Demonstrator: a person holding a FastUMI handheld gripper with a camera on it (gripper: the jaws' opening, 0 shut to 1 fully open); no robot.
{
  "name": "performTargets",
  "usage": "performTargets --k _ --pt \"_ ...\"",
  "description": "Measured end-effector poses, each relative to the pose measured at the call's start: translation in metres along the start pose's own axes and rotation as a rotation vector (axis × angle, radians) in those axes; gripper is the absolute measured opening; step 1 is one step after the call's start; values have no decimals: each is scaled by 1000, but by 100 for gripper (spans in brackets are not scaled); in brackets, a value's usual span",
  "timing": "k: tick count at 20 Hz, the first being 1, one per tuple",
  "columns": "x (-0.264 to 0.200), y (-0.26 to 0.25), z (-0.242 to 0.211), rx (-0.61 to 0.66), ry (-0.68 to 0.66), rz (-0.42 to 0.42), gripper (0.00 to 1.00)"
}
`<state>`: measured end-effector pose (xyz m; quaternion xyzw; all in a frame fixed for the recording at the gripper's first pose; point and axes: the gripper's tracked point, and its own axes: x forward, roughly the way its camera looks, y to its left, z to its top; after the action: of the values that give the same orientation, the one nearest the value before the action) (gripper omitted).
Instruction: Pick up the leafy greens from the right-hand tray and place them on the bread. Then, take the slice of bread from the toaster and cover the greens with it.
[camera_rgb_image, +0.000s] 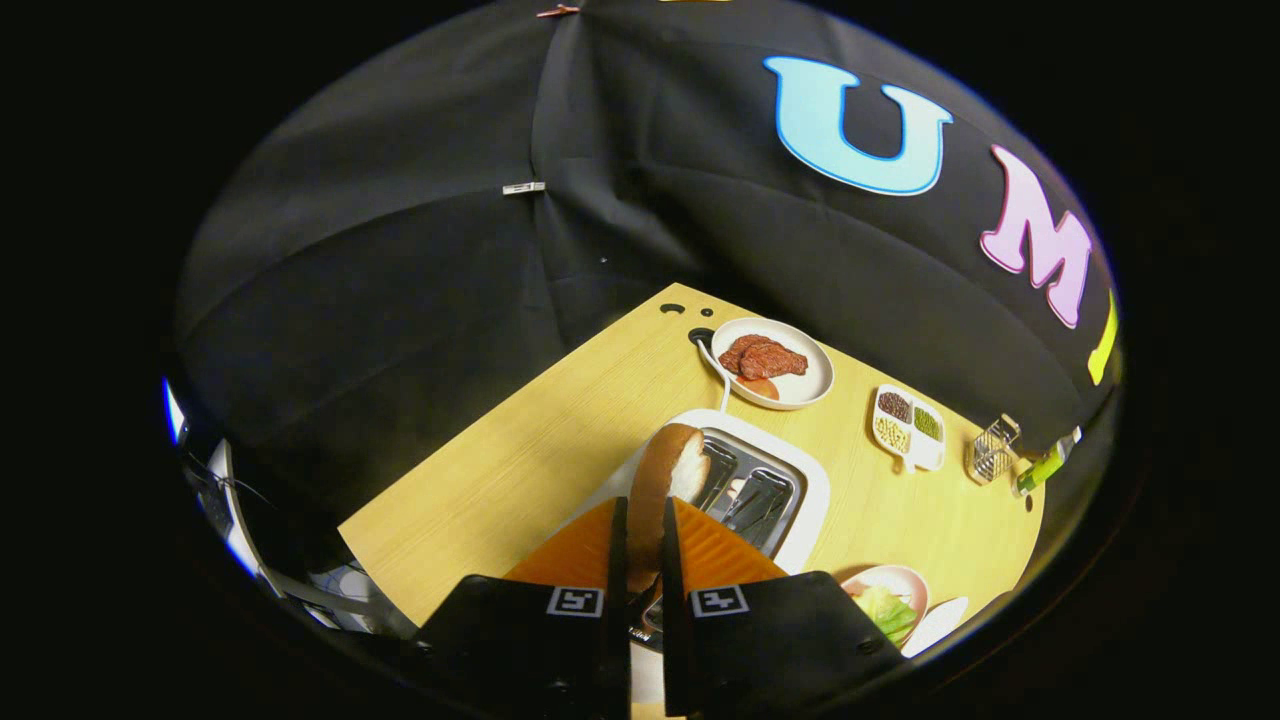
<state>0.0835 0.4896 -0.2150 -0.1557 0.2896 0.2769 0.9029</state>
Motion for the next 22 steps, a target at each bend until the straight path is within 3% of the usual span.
performTargets --k 6,22 --pt "-16 -2 15 18 -29 70 15" --pt "-109 -82 76 162 -213 94 10"
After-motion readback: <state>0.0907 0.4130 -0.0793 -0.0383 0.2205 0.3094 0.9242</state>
